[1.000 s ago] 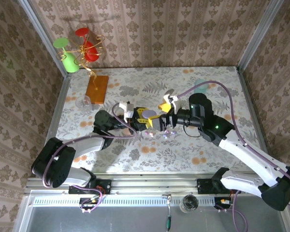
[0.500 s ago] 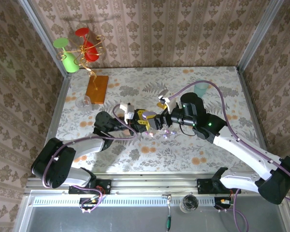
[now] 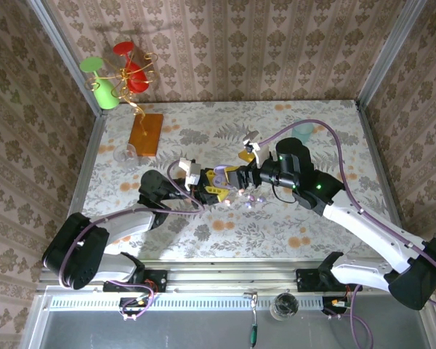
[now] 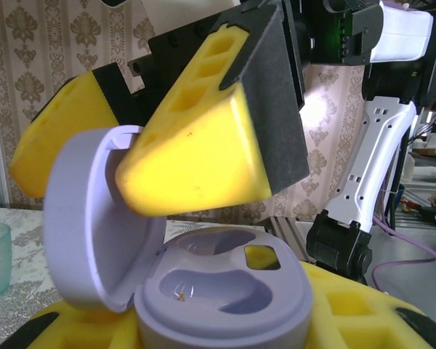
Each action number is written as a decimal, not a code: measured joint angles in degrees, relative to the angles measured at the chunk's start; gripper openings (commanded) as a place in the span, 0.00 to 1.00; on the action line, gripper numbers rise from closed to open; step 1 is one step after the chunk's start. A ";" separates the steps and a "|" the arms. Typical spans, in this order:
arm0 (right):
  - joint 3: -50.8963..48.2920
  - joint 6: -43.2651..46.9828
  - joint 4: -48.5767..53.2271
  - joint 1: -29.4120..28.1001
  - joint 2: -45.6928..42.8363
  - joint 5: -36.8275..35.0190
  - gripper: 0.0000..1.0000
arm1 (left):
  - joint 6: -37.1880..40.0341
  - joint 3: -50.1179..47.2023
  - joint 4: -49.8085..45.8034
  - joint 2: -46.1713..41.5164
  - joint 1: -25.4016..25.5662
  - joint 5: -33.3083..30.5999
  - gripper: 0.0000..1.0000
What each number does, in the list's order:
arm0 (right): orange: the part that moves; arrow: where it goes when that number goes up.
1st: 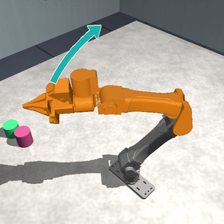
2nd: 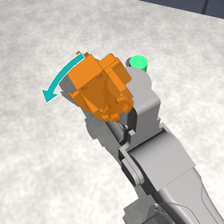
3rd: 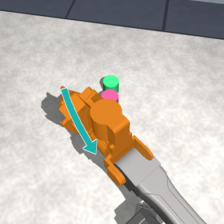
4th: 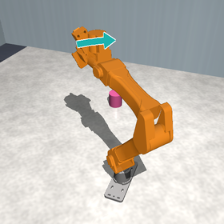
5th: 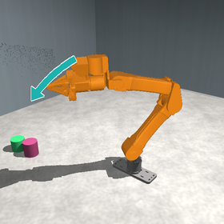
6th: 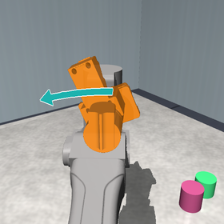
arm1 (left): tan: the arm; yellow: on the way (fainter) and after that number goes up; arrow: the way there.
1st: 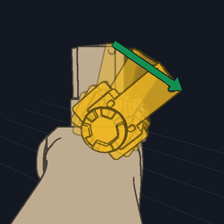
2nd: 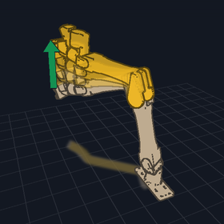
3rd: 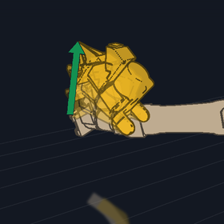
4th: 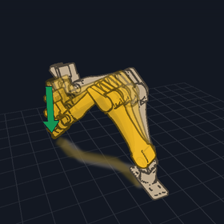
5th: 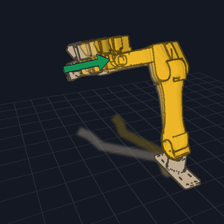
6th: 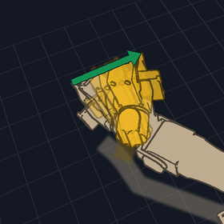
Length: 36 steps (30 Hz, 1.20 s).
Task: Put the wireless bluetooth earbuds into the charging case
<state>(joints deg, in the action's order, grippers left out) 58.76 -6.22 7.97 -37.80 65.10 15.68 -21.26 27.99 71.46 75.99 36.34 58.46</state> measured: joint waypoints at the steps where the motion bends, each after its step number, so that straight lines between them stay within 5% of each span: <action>1: 0.00 -0.15 -0.02 0.39 0.15 0.94 0.74 | 0.00 0.00 0.00 0.00 0.00 0.15 0.30; 7: -0.11 -1.25 0.07 2.10 0.22 4.87 0.83 | -0.02 0.00 0.15 0.00 0.00 0.04 0.28; 19: -2.62 -1.03 -0.37 2.47 -2.93 8.85 0.83 | -1.05 0.00 0.17 0.42 -0.04 -0.22 0.28; 30: -11.39 -1.57 -3.48 3.39 -11.50 8.15 0.77 | -1.31 -2.01 0.39 0.33 -1.79 -3.58 0.30; 36: -18.91 -5.42 -4.81 5.40 -13.75 2.10 0.74 | -1.40 -3.26 0.44 -0.15 -3.08 -5.49 0.30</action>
<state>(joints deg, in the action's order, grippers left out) 39.86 -11.64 3.16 -32.40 51.35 17.78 -22.65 24.73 71.90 75.83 33.26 52.97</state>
